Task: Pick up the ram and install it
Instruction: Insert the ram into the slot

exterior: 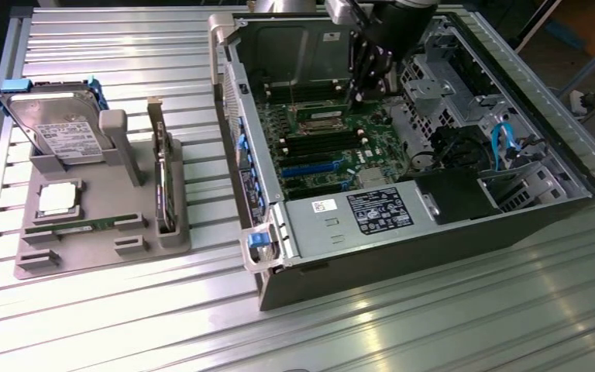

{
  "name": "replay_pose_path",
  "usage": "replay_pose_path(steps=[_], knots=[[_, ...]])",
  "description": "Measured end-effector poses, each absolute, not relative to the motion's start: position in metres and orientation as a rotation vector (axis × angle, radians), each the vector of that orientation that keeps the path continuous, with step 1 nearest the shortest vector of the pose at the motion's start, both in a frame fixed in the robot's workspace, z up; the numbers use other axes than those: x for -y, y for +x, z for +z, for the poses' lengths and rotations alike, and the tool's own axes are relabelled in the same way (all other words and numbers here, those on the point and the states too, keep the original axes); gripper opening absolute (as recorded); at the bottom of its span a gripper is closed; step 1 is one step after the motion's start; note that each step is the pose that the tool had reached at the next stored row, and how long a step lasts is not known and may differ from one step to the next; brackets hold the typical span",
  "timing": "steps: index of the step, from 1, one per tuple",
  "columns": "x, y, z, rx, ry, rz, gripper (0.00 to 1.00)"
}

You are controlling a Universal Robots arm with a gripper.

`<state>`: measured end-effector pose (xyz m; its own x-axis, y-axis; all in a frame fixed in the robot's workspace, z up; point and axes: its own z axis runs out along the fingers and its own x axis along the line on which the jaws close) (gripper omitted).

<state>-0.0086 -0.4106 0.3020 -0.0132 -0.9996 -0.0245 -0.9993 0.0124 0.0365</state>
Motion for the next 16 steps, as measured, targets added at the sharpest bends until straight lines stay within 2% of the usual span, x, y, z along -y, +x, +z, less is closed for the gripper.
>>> replay_pose_path(steps=[16], knots=[[0.411,-0.009,0.270,2.231,2.203,-0.063,0.12]])
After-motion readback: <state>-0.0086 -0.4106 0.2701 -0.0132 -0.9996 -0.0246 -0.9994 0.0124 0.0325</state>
